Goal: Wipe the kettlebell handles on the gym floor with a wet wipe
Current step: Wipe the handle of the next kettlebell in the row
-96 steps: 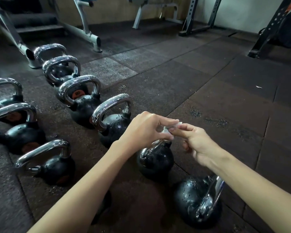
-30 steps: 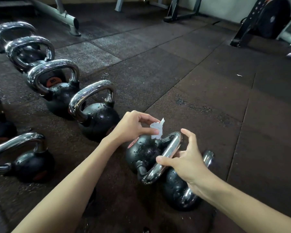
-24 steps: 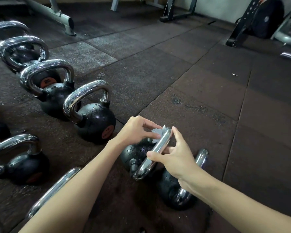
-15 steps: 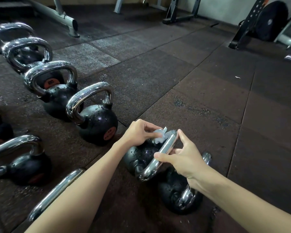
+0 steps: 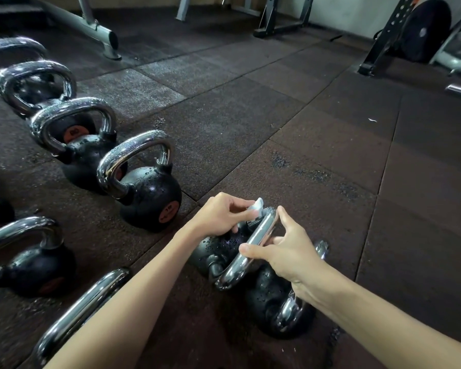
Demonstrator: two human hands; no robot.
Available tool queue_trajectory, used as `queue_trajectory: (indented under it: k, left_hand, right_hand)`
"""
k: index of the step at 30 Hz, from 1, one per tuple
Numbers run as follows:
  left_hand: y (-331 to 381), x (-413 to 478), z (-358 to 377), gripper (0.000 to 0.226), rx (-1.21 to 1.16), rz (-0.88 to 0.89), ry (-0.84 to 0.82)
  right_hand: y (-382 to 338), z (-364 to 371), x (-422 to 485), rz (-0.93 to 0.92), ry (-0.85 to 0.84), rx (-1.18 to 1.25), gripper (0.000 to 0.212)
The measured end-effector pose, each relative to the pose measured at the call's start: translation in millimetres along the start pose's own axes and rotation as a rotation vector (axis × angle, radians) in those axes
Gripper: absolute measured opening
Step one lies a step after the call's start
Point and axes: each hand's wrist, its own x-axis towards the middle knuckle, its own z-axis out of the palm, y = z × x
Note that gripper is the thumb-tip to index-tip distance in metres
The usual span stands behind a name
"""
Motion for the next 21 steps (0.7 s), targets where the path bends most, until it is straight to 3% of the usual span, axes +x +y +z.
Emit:
queue_trajectory:
  k: [8,15,21]
  left_hand:
    - [-1.6,7.6,-13.4,0.024,-0.002,-0.004,-0.064]
    - [10.3,4.5,-9.2,0.037,-0.022,0.194,-0.014]
    - [12.4,5.0,-12.8,0.034,-0.003,0.135,-0.034]
  right_hand:
    - [-2.8,0.4,0.3,-0.021,-0.017,-0.006,0.126]
    - [-7.4,-8.6,3.8,0.107,-0.054,0.043,0.125]
    - [-3.5,-16.6,17.2,0.131,-0.084,0.09,0.112]
